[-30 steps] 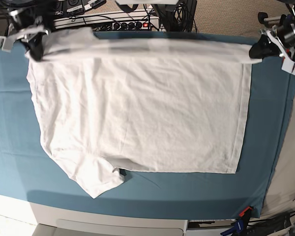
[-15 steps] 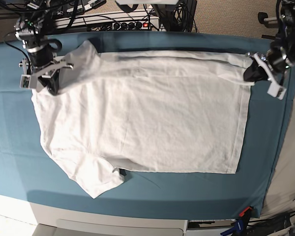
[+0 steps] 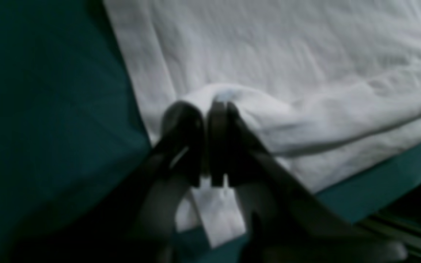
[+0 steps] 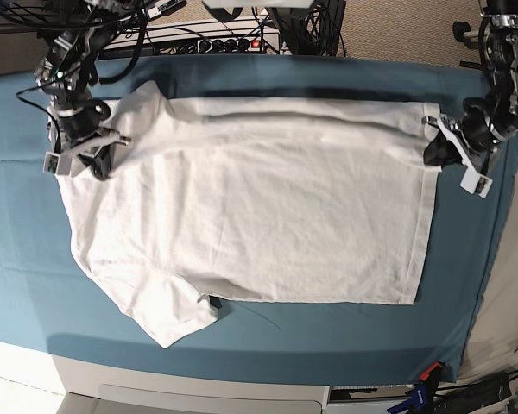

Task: Fold the T-shirt properly
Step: 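Fold the held edge over onto the shirt body with both grippers, then open both grippers and release the folded strip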

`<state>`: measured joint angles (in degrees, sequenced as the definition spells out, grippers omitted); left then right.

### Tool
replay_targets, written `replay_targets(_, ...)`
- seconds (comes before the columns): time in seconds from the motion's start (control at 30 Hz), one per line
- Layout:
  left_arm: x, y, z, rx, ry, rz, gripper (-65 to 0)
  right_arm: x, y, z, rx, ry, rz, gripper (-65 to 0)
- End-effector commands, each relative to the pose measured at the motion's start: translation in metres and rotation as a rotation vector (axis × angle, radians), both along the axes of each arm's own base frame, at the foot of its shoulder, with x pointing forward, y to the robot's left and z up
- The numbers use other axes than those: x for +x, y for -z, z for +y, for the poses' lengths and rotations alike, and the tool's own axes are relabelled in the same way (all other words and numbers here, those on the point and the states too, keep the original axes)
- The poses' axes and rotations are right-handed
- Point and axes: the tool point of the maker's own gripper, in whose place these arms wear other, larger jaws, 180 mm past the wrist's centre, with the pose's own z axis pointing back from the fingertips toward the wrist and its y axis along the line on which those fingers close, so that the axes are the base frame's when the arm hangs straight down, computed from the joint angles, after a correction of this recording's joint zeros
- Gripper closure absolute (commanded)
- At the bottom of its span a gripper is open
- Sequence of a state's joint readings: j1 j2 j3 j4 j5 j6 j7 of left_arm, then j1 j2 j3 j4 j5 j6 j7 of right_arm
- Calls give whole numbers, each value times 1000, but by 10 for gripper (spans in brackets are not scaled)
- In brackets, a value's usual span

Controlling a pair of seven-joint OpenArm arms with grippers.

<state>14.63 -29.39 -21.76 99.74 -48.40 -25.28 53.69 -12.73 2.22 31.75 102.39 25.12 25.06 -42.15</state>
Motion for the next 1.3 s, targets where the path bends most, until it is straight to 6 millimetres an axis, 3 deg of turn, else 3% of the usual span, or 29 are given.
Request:
replay_targets(0.0,10,-11,6,12,-4,-45,0,10,-16,-3,-11,0,-64,0)
replay_targets(0.2,16,-7,22,66,-73,-46,0,19,-10,-12,-1,9,-58,0)
replay_targets(0.77,20,-10,24,82,-80,-75,0,24,-15,-17,-13,10,-70,0)
replay_targets(0.8,20,-10,25,86,-80,-75,0,24,-15,-17,-13,10,-70,-26)
replay_targets(0.83,20,-9,26,94,-79,-74,-36,24,-15,-17,-13,10,-71,-105)
replay_targets(0.9,20,-8,29,117,-80,-74,-199,24,-16,-17,-14,11,-74,-241)
replay_targets(0.97,19,-6,34,147,-85,-69,-303,24,-19,-21,-21,19,-86,-255)
replay_targets(1.1,19,-3,57,238,-159,-47,-307,16,-46,-46,-84,82,-127,-255)
replay_targets(1.27,17,-20,90,316,-183,-39,-307,-25,-80,-92,-119,201,-137,-255)
